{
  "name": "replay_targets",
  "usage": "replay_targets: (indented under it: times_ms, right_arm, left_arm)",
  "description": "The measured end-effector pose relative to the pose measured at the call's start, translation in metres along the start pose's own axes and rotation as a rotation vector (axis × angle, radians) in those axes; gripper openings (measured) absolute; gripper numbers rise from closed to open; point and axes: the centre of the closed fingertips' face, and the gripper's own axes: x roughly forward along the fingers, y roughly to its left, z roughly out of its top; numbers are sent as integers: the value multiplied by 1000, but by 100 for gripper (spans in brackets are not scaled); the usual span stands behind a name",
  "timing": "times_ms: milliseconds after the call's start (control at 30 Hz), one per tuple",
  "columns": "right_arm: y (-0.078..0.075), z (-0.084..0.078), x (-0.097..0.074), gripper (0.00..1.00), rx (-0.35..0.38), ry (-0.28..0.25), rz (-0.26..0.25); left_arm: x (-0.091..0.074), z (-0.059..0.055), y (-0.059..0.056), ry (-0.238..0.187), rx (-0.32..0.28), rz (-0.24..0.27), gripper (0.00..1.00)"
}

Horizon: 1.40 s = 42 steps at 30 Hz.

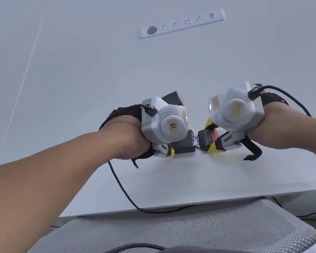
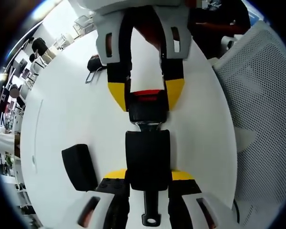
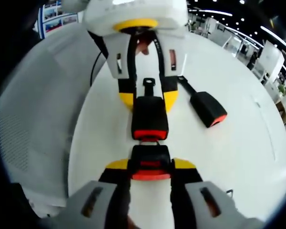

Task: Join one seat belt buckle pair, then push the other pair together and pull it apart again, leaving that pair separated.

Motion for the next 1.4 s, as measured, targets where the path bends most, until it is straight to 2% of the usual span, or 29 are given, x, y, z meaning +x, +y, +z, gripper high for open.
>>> replay_targets:
  times_ms: [67,133,200,233,467,633,1000,1400]
  right_arm:
    - [0,1,1,30,7,-5,-2]
    - [1,4,3,30,11,-9,-3]
    - [-1,6,4,30,1,-6,-3]
    - [-1,5,4,30,6,-4,-4]
    - [0,4,2,30,20,-3,-13]
    - [0,3,0,30,13,-13,-6]
    - [2,1,-1,30,30,-5,-11]
    - [2,2,0,31,35,8,-12]
  left_arm:
    - [0,-1,-1,-12,-10,-5,30]
    - [0,-1,-1,-27,8,-16,30]
    - [0,0,0,-39,-9,-24,30]
    - [0,-1,0,-37,10,-23,30]
    - [-1,-1,-2,-37,26,-16,30]
    - [-1,-2,0,-35,-9,-25,30]
    - [-2,-3,-2,-59,-20,-32,29]
    - [-2,-4,-1,-46,-19,-38,30]
